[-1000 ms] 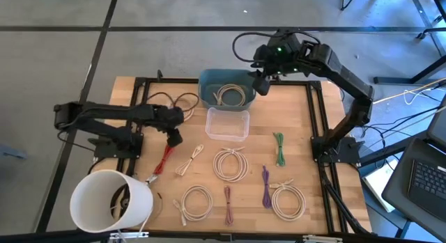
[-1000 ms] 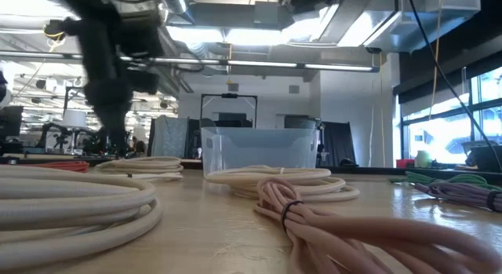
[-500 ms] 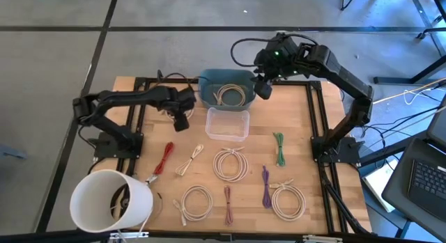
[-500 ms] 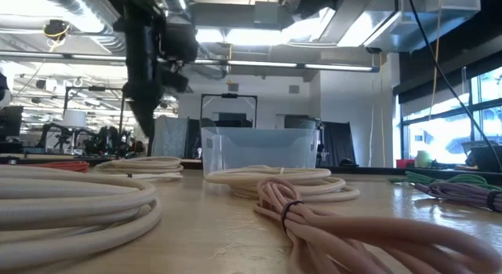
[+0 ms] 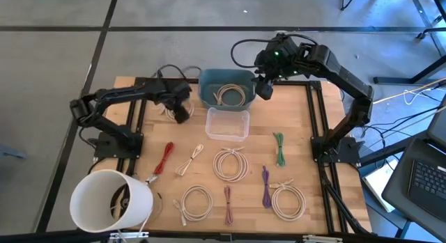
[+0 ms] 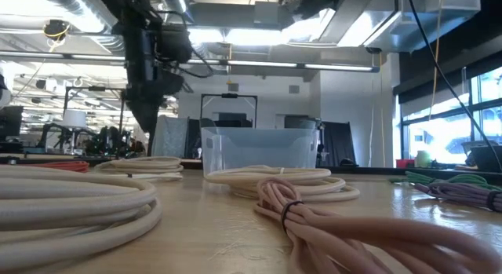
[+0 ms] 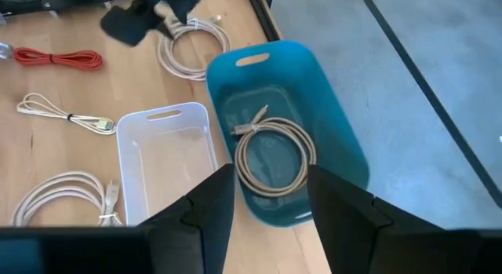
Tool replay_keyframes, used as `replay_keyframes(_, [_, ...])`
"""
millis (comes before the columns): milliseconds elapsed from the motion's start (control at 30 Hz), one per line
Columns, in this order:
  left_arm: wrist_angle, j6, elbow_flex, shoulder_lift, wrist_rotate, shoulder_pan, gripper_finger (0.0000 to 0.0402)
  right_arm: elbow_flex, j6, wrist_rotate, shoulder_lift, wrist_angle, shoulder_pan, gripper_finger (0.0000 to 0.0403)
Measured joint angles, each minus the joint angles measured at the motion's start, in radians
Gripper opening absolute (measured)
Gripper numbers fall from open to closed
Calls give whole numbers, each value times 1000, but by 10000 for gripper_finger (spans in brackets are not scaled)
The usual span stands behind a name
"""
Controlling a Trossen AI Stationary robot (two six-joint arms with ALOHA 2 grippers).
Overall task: Pick & Place USB Port
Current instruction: Put the brown HDMI cable into the blue bin
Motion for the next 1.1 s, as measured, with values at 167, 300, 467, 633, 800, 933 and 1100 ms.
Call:
replay_keyframes(167, [81,-303,-75,-58,66,120,166,0,-17,2,0,28,0,163])
replay_keyframes(300, [127,-361,-153,-40,85,167,166,0,-34,2,0,49,0,163])
replay_keyframes(467, [165,-326,-196,-10,110,207,166,0,-37,2,0,55,0,163])
replay_keyframes(633, [159,-256,-171,-16,76,239,166,0,-37,2,0,55,0,163])
replay_keyframes(800, [207,-174,-162,-16,51,257,166,0,-37,2,0,55,0,163])
replay_keyframes(933, [202,-144,-161,-8,41,276,166,0,-37,2,0,55,0,163])
replay_keyframes(1100, [194,-142,-161,34,51,306,166,0,-37,2,0,55,0,163])
